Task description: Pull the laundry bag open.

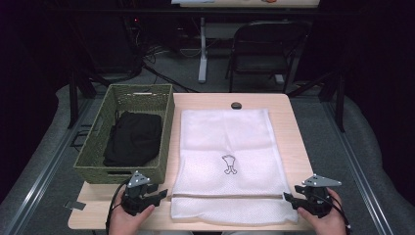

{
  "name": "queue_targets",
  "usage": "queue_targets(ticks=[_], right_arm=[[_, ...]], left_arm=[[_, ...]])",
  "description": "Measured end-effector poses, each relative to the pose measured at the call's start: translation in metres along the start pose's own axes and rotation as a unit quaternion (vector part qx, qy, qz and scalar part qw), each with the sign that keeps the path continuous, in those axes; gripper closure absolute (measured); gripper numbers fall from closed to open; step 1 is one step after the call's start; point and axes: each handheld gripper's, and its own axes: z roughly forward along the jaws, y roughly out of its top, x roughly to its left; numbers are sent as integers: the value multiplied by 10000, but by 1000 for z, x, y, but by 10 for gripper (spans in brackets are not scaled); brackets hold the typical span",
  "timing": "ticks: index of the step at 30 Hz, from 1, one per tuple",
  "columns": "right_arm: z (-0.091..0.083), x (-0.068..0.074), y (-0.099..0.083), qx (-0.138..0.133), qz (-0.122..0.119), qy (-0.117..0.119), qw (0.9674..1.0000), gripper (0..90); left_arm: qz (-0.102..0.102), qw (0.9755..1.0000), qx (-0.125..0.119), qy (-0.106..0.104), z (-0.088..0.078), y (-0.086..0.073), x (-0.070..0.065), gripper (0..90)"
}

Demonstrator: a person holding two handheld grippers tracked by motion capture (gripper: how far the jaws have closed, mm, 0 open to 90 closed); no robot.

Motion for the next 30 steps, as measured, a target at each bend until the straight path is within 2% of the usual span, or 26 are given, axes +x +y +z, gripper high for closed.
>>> queue_targets(ticks=[6, 15, 18, 23, 26, 29, 30], right_arm=[[1, 5, 3, -52, -70, 28, 10000, 466], [5, 20, 9, -104, -306, 135, 9994, 499], [7, 24, 12, -85, -461, 228, 9986, 520], [10, 30, 15, -38, -533, 406, 9977, 579], [13, 38, 18, -4, -650, 489, 9967, 625], [16, 41, 21, 18, -708, 528, 9961, 633], [19, 44, 24, 22, -715, 642, 9954, 639]], left_arm=[[0, 9999, -99, 50, -1, -1, 0, 545], [-12, 9999, -94, 125, -2, -1, -1, 543], [10, 9998, -49, 179, -2, -1, 0, 537], [56, 9997, 27, 245, -3, -1, -1, 538], [67, 9997, 95, 235, -2, -2, -1, 558], [91, 9997, 107, 211, -2, -2, -1, 564], [97, 9997, 108, 216, -2, -2, -1, 563]])
